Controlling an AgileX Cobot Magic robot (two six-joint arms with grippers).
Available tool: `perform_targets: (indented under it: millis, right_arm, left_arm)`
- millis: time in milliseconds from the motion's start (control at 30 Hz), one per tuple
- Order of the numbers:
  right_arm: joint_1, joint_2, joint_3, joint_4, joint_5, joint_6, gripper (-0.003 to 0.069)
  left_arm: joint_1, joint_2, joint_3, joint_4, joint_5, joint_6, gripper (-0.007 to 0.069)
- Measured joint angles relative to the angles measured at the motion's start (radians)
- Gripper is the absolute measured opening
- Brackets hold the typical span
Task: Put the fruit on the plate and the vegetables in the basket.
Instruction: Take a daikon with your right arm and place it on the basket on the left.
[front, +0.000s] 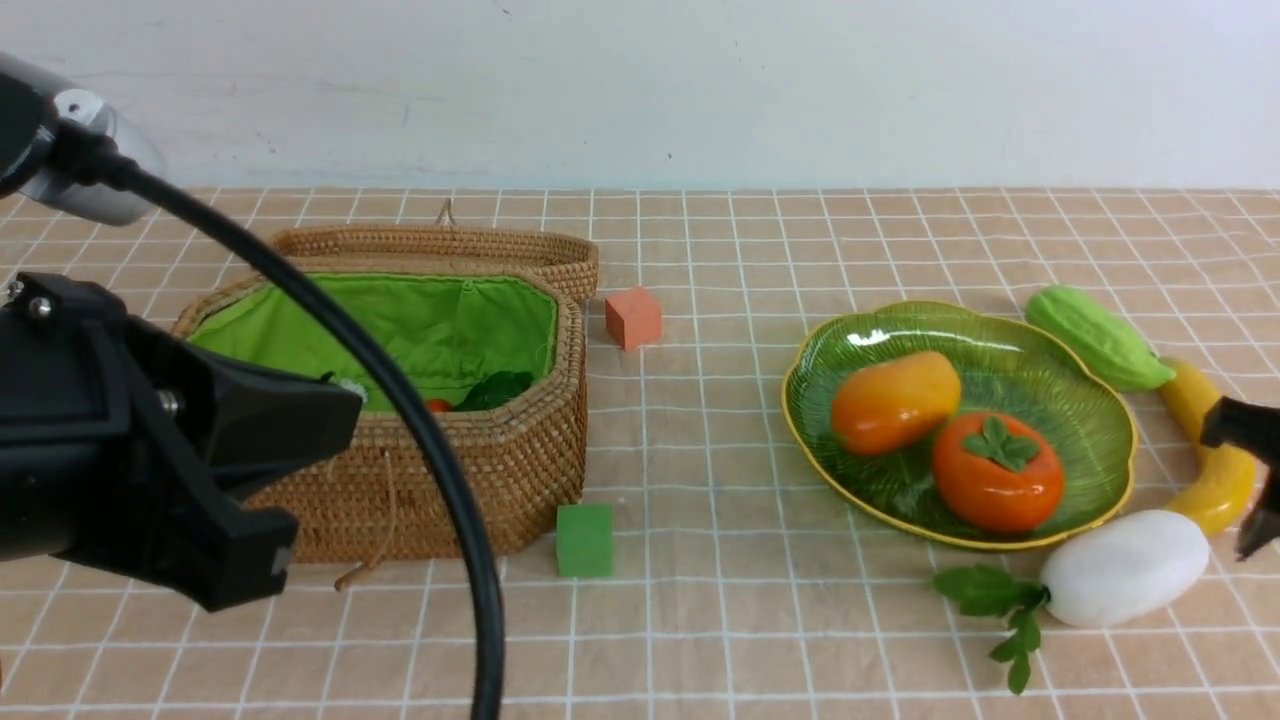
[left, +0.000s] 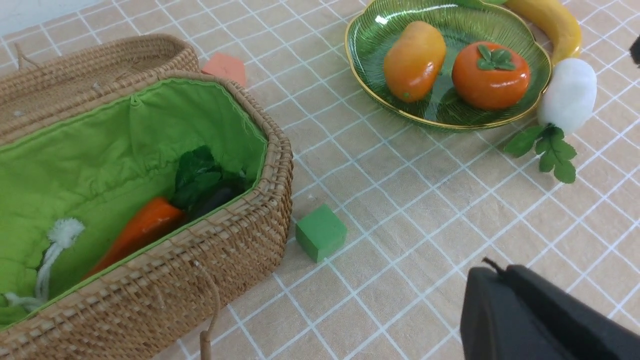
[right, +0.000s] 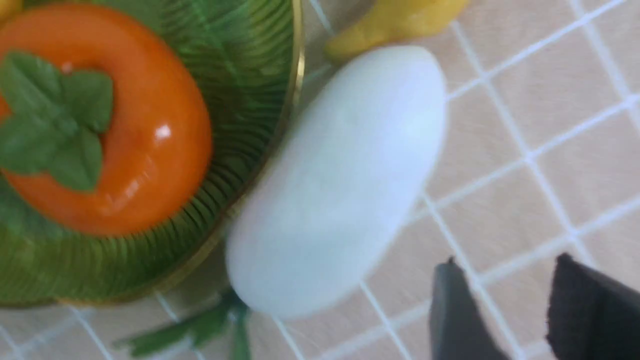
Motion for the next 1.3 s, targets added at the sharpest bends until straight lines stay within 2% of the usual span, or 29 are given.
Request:
perform_targets:
  millis: [33,67,167,300,400,567,633,767,1033,1300]
  right_arm:
    - [-0.002,0.005,0.001,0.012,-0.009,-0.004,0.0372]
    - [-0.004,0.034,0.004,0.04,-0.062,-0.02,0.0437]
    - [-0.004,0.109,0.005,0.095,-0.161,-0.036,0.0562]
    - [-0.004,0.19,0.005,0.112,-0.224,-0.036,0.0656]
    - [-0.004,0.206,0.005,0.115,-0.231,-0.036,0.0657]
    - [-0.004,0.205,0.003,0.115,-0.22,-0.036,0.0587]
    - [-0.004,0.199,0.003,0.106,-0.201,-0.036,0.0534]
    - [-0.004,0.195,-0.005,0.095,-0.18,-0.057,0.0498]
    - [-0.004,0.193,-0.022,0.093,-0.084,-0.086,0.0534]
    - [-0.004,0.244,-0.027,0.097,-0.077,-0.093,0.0542]
  left_arm:
    - [0.0,0.0,0.0,0.0,0.0,0.0,0.0008]
    - [0.0,0.0,0.0,-0.001,0.0,0.0,0.0008]
    - [0.0,0.0,0.0,-0.001,0.0,0.0,0.0012]
    - [0.0,0.0,0.0,-0.003,0.0,0.0,0.0015]
    - [0.0,0.0,0.0,-0.008,0.003,0.0,0.0015]
    - [0.0,0.0,0.0,-0.013,0.003,0.0,0.0015]
    - [0.0,0.0,0.0,-0.013,0.003,0.0,0.0015]
    - [0.0,0.0,0.0,-0.013,0.004,0.0,0.0015]
    - [0.0,0.0,0.0,-0.014,0.011,0.0,0.0015]
    - [0.0,0.0,0.0,-0.014,0.013,0.0,0.0015]
